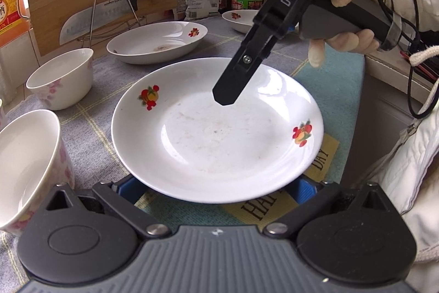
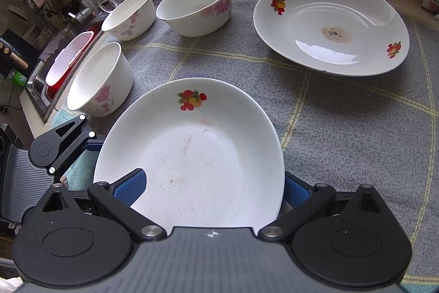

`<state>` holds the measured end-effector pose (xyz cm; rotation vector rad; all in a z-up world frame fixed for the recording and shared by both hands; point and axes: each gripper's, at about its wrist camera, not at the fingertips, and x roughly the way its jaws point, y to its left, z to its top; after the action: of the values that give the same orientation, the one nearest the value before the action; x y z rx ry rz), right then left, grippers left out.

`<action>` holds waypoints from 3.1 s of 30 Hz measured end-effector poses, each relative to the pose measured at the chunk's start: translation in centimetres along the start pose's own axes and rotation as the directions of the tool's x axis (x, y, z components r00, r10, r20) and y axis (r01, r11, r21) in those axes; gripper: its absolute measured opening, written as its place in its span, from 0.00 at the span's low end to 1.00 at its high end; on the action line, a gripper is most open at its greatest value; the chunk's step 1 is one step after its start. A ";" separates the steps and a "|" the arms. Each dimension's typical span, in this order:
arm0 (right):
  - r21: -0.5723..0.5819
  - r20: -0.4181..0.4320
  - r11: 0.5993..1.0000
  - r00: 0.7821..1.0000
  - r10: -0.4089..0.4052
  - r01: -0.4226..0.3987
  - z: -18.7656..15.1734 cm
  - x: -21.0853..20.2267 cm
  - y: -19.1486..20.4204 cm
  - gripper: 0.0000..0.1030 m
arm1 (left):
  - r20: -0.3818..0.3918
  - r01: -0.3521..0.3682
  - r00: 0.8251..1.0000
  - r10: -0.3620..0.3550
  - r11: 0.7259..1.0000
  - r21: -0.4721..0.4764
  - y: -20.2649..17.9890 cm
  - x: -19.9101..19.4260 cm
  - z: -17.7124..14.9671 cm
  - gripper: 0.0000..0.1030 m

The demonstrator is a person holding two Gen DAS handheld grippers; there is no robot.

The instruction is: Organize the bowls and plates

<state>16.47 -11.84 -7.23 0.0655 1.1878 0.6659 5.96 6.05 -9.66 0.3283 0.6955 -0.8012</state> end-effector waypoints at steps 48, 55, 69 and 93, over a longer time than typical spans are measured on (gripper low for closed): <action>0.096 -0.121 0.987 0.983 0.139 -0.128 2.5 -0.3 -1.9 1.00 | -0.033 0.016 0.999 -0.016 1.000 0.026 -0.2 0.3 1.2 0.99; 0.098 -0.102 0.986 0.984 0.145 -0.135 2.5 -1.4 -2.6 1.00 | -0.037 0.018 0.999 -0.017 0.999 0.031 -0.8 0.8 2.6 0.99; 0.100 -0.061 0.985 0.987 0.148 -0.142 2.2 -4.6 -6.1 1.00 | -0.036 0.025 0.999 -0.023 0.999 0.032 -2.8 2.6 5.6 0.99; 0.170 0.041 0.981 0.995 0.093 -0.099 -0.1 -11.9 -15.5 1.00 | -0.026 0.092 0.996 -0.090 0.991 0.093 -5.9 9.8 12.9 0.99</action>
<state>20.76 -30.53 -3.30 0.2795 1.2137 0.6436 12.09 -9.84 -6.93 0.3929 0.6989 -0.9203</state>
